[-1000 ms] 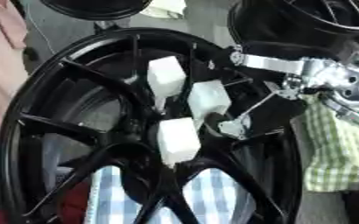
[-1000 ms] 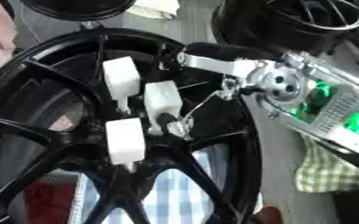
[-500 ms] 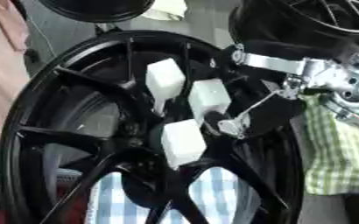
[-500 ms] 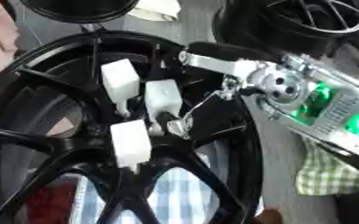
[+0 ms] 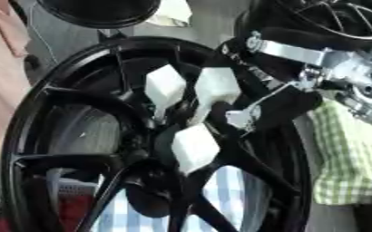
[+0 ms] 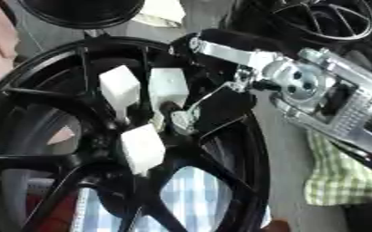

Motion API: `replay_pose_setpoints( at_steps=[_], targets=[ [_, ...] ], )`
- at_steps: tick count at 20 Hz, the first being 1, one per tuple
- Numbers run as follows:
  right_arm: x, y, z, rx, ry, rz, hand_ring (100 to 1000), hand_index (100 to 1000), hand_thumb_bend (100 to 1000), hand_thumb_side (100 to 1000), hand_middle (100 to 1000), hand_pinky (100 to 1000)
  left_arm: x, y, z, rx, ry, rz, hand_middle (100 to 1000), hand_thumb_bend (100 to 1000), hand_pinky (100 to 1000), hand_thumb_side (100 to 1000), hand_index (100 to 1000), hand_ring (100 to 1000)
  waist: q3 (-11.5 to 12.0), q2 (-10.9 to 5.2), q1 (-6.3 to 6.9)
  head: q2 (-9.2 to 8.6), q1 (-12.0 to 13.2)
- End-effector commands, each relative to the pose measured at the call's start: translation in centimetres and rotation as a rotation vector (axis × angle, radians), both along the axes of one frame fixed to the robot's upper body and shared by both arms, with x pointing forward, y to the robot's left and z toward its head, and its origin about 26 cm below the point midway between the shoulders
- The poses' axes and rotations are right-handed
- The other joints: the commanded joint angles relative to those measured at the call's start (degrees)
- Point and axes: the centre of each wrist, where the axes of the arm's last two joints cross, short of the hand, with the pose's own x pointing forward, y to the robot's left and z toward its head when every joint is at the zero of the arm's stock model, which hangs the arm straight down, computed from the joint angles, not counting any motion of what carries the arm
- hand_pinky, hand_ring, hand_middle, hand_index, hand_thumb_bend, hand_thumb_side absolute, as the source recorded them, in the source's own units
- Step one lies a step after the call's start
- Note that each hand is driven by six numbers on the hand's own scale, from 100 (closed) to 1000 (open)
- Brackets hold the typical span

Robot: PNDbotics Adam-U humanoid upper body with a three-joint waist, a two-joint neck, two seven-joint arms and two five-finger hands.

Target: Pull the pin out of the wheel hub.

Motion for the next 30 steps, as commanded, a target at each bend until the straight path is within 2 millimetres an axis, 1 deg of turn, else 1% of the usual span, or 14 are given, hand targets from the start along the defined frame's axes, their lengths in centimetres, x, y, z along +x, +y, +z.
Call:
replay_pose_setpoints(
  at_steps=[1,6,9,14,20,21,25,26,27,30],
  targets=[
    [-0.4,-1.2,1.2,0.023,-0.029,-0.034,590,422,100,100,294,781,-0.3,0.2,0.9,0.022,-0.023,0.006,689,337,800,676,801,764,-0.21,-2.04,0.59,-1.22,0.16],
    [-0.4,-2.4,1.3,0.09,-0.023,-0.078,581,415,100,100,286,780,-0.4,0.2,1.1,0.018,-0.03,0.006,690,339,800,672,801,764,-0.49,-2.97,0.87,-2.4,0.68],
    [-0.3,-3.9,1.4,0.163,-0.044,-0.138,576,409,100,100,279,782,-0.3,0.2,1.1,0.016,-0.033,0.004,690,340,800,672,801,764,-0.74,-3.1,1.12,-3.05,1.13],
    [-0.6,-7.4,2.0,0.353,-0.125,-0.273,566,398,100,100,268,783,-0.4,0.3,1.0,0.008,-0.037,0.009,687,339,800,670,801,763,-1.41,-2.92,1.89,-3.08,1.98],
    [-0.9,-11.6,3.2,0.607,-0.279,-0.428,557,388,100,100,258,780,-0.5,0.4,0.7,0.0,-0.036,0.022,687,341,800,661,801,763,-2.7,-2.13,3.42,-3.35,4.22],
    [-0.8,-12.5,3.3,0.647,-0.301,-0.461,556,387,100,100,256,780,-0.6,0.5,0.5,-0.002,-0.034,0.026,687,335,800,673,801,763,-2.99,-1.82,3.67,-3.49,4.63],
    [0.0,-16.3,2.8,0.77,-0.335,-0.621,551,382,100,100,250,774,-0.8,0.8,0.1,-0.011,-0.033,0.052,688,332,801,675,801,763,-3.9,-1.23,4.43,-3.36,5.4],
    [0.2,-17.2,2.7,0.796,-0.343,-0.659,551,382,100,386,250,774,-0.9,0.9,0.0,-0.015,-0.032,0.058,688,333,801,682,801,763,-4.08,-1.16,4.6,-3.42,5.61],
    [0.4,-18.3,2.6,0.828,-0.354,-0.702,551,381,100,100,249,774,-0.9,1.0,-0.1,-0.019,-0.032,0.065,688,331,801,675,801,763,-4.29,-1.11,4.81,-3.37,5.96],
    [1.1,-21.4,2.2,0.92,-0.385,-0.81,550,378,100,100,246,771,-1.1,1.2,-0.5,-0.036,-0.03,0.084,687,328,801,678,801,763,-4.69,-0.94,5.3,-3.78,6.89]
  ],
)
